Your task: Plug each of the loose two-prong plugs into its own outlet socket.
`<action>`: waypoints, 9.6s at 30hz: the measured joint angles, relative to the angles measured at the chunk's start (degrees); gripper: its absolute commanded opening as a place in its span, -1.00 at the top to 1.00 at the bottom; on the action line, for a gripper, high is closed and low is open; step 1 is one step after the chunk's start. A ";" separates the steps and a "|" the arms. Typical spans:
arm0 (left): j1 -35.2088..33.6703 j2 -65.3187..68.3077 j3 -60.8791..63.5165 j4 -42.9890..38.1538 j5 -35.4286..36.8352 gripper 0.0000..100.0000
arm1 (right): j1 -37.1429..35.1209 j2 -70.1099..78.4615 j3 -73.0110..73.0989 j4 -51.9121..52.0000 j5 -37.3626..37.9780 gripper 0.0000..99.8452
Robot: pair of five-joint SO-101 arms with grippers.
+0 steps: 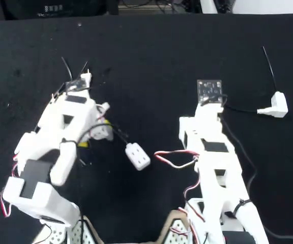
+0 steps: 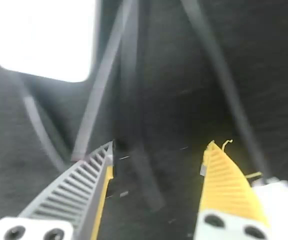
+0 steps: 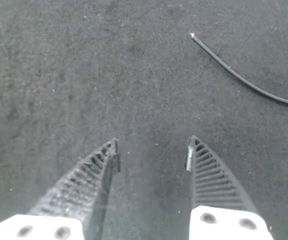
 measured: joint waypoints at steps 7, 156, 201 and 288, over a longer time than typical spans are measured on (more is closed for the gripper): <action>-4.22 0.97 -6.77 12.04 -20.31 0.44 | 0.00 0.00 0.00 0.00 0.00 0.60; -31.30 -5.45 -14.15 6.33 -39.65 0.56 | 10.81 -0.09 -0.97 0.00 -10.99 0.60; -8.88 28.13 -38.07 -8.35 -13.98 0.92 | 10.81 -0.09 -0.97 0.00 -10.99 0.60; -13.89 -38.42 35.34 -27.60 -17.93 0.65 | -23.56 -0.09 -8.97 26.99 -10.99 0.60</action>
